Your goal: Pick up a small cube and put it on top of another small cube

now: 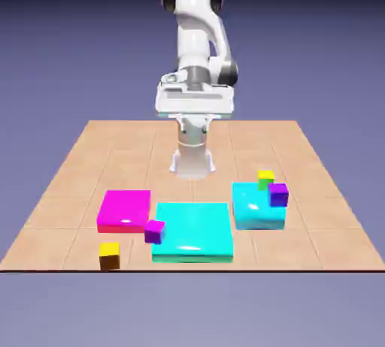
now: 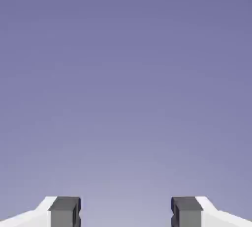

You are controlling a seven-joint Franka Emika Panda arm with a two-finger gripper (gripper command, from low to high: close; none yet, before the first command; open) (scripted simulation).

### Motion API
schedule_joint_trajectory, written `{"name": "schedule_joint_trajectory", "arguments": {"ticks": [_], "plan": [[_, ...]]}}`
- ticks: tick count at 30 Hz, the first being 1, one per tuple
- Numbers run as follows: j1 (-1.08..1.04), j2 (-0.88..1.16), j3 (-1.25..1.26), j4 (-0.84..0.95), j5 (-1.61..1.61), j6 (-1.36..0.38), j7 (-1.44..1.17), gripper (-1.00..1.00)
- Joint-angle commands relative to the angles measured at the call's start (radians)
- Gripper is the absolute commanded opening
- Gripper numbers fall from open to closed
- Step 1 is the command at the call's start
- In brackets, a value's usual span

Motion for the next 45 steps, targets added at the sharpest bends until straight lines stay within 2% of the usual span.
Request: {"name": "schedule_joint_trajectory", "arguments": {"ticks": [1,31,36,37,41,45], "plan": [[-0.017,0.036,0.000,0.030,0.013,-0.029,0.021,0.00],[-0.539,1.120,0.006,0.933,0.387,-0.898,0.651,0.00],[-0.523,1.223,0.029,0.907,0.420,-0.767,0.622,0.00],[-0.523,1.223,0.029,0.907,0.420,-0.767,0.622,-1.00],[-0.539,1.121,0.006,0.933,0.387,-0.897,0.651,-1.00],[-0.419,1.086,0.094,0.931,0.369,-0.968,0.478,-1.00]]}}
